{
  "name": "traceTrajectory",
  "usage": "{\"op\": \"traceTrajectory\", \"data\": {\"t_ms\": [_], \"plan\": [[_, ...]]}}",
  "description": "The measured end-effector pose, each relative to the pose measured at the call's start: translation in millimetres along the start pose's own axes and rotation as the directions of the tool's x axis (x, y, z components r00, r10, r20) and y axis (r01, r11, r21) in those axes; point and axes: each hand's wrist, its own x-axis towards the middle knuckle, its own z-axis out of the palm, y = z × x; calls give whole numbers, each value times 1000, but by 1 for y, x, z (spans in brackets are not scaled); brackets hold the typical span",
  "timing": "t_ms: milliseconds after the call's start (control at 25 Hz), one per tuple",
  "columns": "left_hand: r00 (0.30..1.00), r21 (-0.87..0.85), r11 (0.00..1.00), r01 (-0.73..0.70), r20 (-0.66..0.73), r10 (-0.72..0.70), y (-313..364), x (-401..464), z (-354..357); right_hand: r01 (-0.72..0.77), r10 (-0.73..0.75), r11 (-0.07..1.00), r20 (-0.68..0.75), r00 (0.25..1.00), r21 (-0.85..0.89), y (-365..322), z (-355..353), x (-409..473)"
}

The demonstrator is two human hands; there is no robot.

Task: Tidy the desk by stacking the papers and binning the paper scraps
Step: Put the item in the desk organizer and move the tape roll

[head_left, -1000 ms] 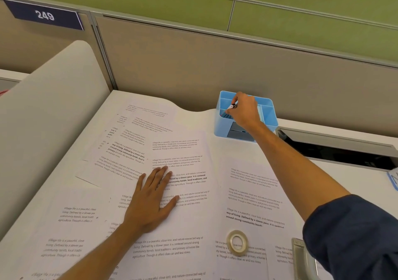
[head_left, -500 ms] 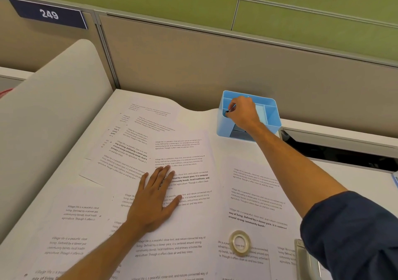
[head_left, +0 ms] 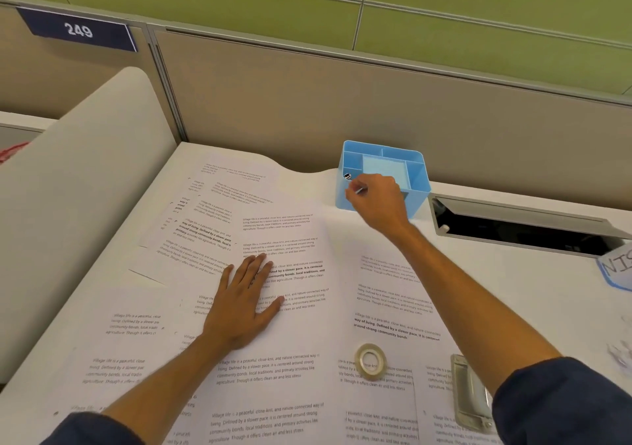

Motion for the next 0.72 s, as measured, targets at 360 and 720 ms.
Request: {"op": "traceTrajectory", "data": {"t_ms": [360,720], "plan": [[992,174,984,-28,128,6,17,-5,-22,-105,63,985,283,957,136,34,-13,-171],[994,143,985,-95,74,85,45,-13,-32,-237,232,968,63,971,84,78,-53,-292]]}}
